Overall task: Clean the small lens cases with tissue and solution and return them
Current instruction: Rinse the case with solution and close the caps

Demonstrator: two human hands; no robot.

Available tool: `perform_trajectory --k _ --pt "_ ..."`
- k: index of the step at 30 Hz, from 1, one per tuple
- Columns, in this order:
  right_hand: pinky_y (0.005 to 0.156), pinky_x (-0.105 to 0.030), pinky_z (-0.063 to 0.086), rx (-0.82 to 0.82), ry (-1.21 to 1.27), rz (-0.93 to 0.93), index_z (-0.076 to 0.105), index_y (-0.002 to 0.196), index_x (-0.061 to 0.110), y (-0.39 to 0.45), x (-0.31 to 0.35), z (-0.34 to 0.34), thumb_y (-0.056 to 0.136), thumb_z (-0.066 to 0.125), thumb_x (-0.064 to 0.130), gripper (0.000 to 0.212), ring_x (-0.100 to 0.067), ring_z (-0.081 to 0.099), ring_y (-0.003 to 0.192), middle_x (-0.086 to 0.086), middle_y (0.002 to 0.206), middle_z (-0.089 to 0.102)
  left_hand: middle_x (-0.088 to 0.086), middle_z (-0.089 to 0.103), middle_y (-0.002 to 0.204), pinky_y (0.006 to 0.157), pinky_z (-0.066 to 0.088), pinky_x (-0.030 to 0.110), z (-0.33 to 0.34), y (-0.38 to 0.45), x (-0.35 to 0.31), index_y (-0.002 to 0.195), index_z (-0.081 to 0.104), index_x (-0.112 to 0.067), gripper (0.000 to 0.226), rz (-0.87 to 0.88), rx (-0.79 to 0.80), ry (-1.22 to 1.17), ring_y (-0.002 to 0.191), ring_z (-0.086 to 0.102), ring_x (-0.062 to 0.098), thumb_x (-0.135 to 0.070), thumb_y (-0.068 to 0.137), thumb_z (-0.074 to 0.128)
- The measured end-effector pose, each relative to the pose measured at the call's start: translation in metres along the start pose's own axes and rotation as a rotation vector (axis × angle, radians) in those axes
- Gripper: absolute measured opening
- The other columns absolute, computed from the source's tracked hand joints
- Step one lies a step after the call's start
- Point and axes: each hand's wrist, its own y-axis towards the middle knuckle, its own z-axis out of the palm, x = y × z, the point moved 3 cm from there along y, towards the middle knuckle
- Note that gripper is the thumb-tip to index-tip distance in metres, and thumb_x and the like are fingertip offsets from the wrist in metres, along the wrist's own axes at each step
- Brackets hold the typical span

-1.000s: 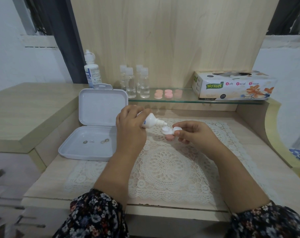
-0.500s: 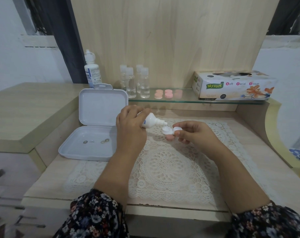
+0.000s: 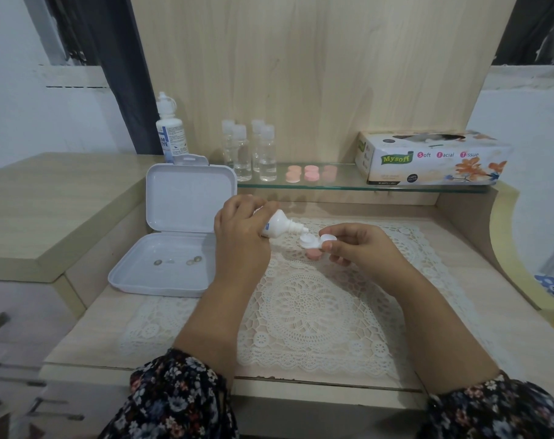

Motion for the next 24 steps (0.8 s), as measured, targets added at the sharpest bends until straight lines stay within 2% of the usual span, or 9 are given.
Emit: perform_trajectory --k 9,18,24 --pt "0.057 -0.017 0.046 -0.001 -0.006 0.003 0.071 0.097 0.017 -0.0003 -0.001 -0.0006 0.085 0.071 0.008 0.015 -0.005 0.06 0.059 0.004 0.072 0.072 0.0 0.064 0.101 0.084 0.031 0.036 -0.0014 -0.0003 -0.0026 0.101 0.07 -0.018 0.057 0.007 -0.008 0.01 0.104 0.044 0.021 0.015 0.055 0.062" --pt "0.061 -0.021 0.047 -0.002 -0.02 0.01 0.071 0.097 0.019 -0.0005 -0.0003 -0.0006 0.085 0.071 0.009 0.015 -0.004 0.06 0.058 0.006 0.07 0.072 -0.001 0.064 0.1 0.084 0.029 0.034 0.0003 -0.0003 0.0011 0.1 0.071 -0.019 0.057 -0.009 0.007 0.032 0.105 0.045 0.021 0.016 0.054 0.066" --pt "0.058 -0.017 0.047 -0.004 -0.015 0.016 0.071 0.096 0.019 -0.0019 0.0016 -0.0002 0.085 0.071 0.009 0.015 -0.004 0.06 0.058 0.004 0.071 0.072 -0.002 0.064 0.101 0.083 0.031 0.035 0.0 0.0 -0.0012 0.101 0.07 -0.019 0.055 -0.031 0.002 0.009 0.104 0.043 0.019 0.014 0.057 0.068"
